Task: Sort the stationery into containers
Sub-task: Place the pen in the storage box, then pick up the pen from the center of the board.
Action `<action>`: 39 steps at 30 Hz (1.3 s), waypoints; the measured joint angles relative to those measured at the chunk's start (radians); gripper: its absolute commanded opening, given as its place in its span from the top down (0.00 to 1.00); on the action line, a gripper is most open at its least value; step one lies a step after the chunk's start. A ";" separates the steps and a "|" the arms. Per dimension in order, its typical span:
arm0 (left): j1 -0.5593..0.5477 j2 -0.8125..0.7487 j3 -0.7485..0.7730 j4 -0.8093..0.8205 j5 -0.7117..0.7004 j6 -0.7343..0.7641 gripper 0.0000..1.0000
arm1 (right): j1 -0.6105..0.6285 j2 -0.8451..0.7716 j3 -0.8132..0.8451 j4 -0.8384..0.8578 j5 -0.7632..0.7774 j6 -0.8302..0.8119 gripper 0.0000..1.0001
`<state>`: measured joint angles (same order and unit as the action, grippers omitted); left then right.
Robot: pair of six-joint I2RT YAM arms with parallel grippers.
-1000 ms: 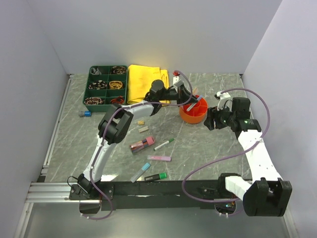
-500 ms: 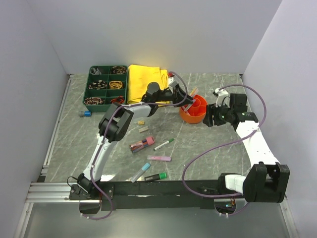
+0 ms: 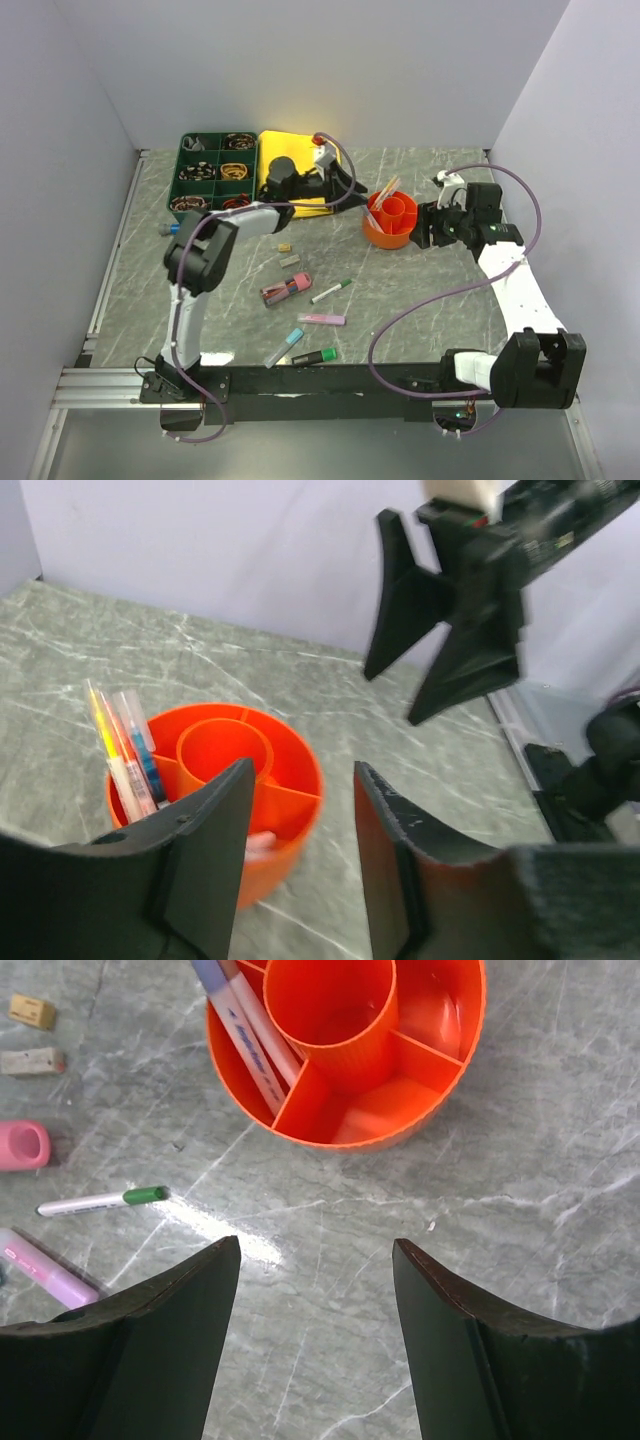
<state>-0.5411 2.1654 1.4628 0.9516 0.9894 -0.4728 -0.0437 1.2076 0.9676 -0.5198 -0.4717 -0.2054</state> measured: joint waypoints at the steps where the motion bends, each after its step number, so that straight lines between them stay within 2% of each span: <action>1: 0.006 -0.043 -0.029 -0.016 0.004 0.014 0.48 | 0.000 -0.007 -0.003 0.005 -0.002 0.003 0.29; 5: 0.035 -0.220 -0.119 -0.191 0.019 0.124 0.48 | 0.000 -0.041 -0.016 0.012 -0.011 0.007 0.30; 8: 0.044 -0.322 -0.108 -0.537 -0.011 0.370 0.50 | 0.000 -0.063 -0.027 0.016 -0.015 0.006 0.29; 11: 0.011 -0.381 -0.105 -0.872 -0.111 0.613 0.51 | 0.000 -0.087 -0.036 0.017 -0.019 0.005 0.30; 13: -0.034 -0.396 -0.130 -1.011 -0.200 0.700 0.50 | 0.000 -0.107 -0.046 0.016 -0.020 0.004 0.30; 17: -0.151 -0.383 -0.172 -1.227 -0.379 0.753 0.48 | 0.000 -0.146 -0.069 0.017 -0.020 0.006 0.30; 24: -0.305 -0.267 -0.159 -1.355 -0.588 0.766 0.49 | 0.000 -0.172 -0.073 0.002 -0.032 0.007 0.30; 35: -0.322 -0.157 -0.077 -1.378 -0.739 0.764 0.53 | 0.000 -0.261 -0.147 -0.006 -0.034 0.008 0.30; 38: -0.333 -0.156 -0.075 -1.378 -0.754 0.763 0.60 | 0.000 -0.288 -0.174 -0.009 -0.034 0.011 0.30; 39: -0.340 -0.156 -0.075 -1.378 -0.760 0.764 0.70 | 0.000 -0.292 -0.180 -0.011 -0.034 0.011 0.30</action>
<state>-0.8806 2.0094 1.3876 -0.4267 0.2295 0.2913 -0.0437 0.9154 0.7876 -0.5304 -0.5060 -0.1944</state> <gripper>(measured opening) 0.440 0.701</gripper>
